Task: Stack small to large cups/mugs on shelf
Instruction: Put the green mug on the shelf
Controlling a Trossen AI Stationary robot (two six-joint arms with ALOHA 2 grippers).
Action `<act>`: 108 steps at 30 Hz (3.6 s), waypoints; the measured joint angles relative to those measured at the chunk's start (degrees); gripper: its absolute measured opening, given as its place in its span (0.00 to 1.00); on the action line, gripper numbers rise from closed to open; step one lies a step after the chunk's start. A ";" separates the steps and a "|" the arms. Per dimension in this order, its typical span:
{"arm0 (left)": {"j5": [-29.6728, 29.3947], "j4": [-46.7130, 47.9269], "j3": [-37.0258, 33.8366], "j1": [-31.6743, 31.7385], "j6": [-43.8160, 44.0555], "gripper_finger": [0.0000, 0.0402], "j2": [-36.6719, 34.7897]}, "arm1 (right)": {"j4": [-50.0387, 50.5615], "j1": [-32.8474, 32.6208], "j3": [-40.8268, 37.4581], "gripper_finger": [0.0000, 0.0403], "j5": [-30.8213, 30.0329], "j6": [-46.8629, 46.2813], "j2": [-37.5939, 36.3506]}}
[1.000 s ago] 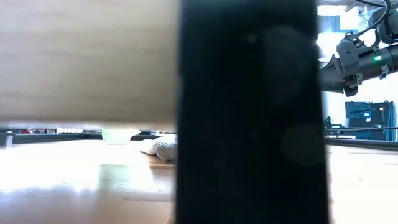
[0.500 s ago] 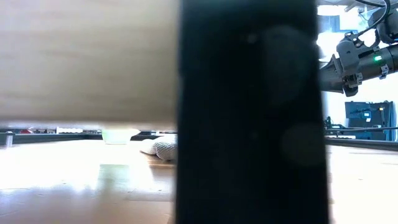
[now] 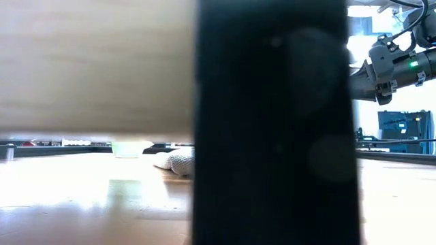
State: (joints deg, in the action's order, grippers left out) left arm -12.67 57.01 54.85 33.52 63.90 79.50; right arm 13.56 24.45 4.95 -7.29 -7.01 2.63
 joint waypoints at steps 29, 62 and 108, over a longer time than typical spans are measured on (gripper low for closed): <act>1.88 0.00 0.00 0.00 0.42 0.35 0.00 | 0.11 0.00 0.00 0.65 1.46 0.00 0.00; 1.79 0.02 0.07 -0.01 -4.32 0.02 0.02 | 0.11 0.00 0.00 0.65 1.46 0.11 0.00; 10.25 -0.21 0.15 -0.11 -45.96 0.01 -0.04 | 0.11 0.02 -0.02 0.65 1.44 0.09 0.00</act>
State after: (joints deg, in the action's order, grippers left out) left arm -2.42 56.80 55.00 33.41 17.94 79.46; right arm 13.67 24.47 4.93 -5.85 -6.92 2.63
